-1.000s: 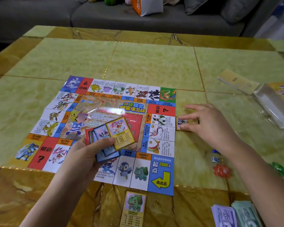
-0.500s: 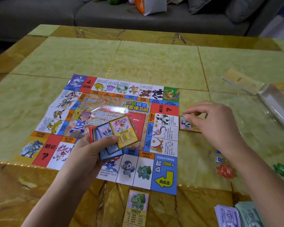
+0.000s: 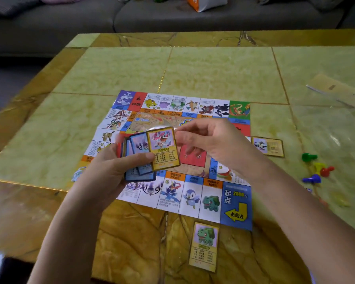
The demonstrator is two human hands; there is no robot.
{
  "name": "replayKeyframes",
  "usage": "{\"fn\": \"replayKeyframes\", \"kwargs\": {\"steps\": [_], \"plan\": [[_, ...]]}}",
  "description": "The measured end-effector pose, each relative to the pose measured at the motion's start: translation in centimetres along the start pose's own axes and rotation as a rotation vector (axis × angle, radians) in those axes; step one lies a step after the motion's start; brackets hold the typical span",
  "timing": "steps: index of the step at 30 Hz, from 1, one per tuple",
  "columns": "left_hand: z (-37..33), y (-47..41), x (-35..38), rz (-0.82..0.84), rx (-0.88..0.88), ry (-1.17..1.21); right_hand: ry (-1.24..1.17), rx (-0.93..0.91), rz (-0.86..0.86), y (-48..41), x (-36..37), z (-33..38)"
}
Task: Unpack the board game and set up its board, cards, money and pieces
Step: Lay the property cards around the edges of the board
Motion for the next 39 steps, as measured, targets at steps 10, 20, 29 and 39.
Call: {"fn": "replayKeyframes", "kwargs": {"steps": [10, 20, 29, 39], "plan": [[-2.3, -0.4, -6.3, -0.075, 0.077, -0.034, -0.082, 0.064, 0.047, -2.0, 5.7, 1.7], [-2.7, -0.9, -10.6, -0.225, -0.001, 0.101, -0.038, 0.191, -0.096, -2.0, 3.3, 0.3], [0.1, -1.7, -12.9, -0.286, -0.116, 0.238, -0.006, 0.189, -0.196, -2.1, 4.1, -0.3], [0.4, -2.5, -15.7, -0.364, -0.132, 0.492, 0.002, 0.150, -0.220, -3.3, 5.3, 0.4]]}}
Point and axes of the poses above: each hand's wrist, its own y-axis away from the middle knuckle, its own x-axis out of the palm, z = x × y, the point moved 5 cm from there along -y, towards the middle knuckle, and after that the axes turned 15 degrees about -z, right-handed, at the moved point
